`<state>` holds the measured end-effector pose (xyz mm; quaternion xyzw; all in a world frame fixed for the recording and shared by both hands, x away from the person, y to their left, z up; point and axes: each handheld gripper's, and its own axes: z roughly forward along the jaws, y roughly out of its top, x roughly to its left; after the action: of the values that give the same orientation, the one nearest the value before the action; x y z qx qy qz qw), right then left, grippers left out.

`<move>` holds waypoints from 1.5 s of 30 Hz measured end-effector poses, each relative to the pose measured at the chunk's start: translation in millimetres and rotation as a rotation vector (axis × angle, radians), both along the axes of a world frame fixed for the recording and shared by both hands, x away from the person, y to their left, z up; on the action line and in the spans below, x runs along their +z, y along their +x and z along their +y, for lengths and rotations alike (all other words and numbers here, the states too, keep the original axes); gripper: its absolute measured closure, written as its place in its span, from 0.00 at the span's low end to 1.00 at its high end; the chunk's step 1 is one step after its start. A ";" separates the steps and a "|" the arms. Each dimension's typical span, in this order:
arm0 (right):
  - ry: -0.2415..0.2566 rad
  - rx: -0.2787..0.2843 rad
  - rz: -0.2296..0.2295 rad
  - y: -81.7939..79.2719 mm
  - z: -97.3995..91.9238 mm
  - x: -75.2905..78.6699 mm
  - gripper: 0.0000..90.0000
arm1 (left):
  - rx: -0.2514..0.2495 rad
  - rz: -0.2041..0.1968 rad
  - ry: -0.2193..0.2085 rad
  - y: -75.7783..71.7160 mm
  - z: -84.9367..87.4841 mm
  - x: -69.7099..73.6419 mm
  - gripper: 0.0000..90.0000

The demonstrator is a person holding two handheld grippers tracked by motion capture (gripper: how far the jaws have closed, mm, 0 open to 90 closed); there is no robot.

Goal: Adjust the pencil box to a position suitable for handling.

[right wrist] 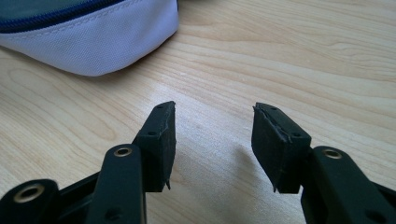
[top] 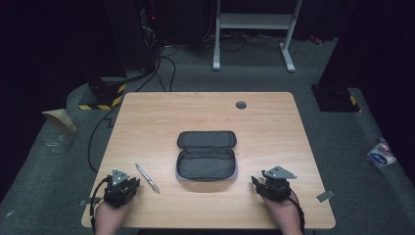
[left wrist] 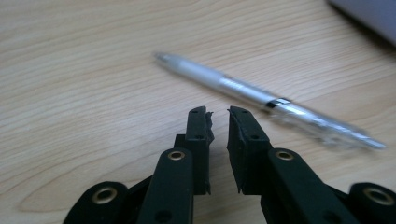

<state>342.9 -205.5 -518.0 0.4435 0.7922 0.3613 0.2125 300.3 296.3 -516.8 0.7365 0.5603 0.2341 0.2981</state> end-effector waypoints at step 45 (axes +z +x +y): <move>-0.011 -0.002 0.006 -2.6 0.9 -2.8 0.54 | 0.013 0.029 -0.009 6.1 -13.3 3.0 0.51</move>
<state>340.3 -204.6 -520.8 0.4442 0.7943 0.3555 0.2131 306.4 283.0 -513.8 0.7348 0.5703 0.2227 0.2919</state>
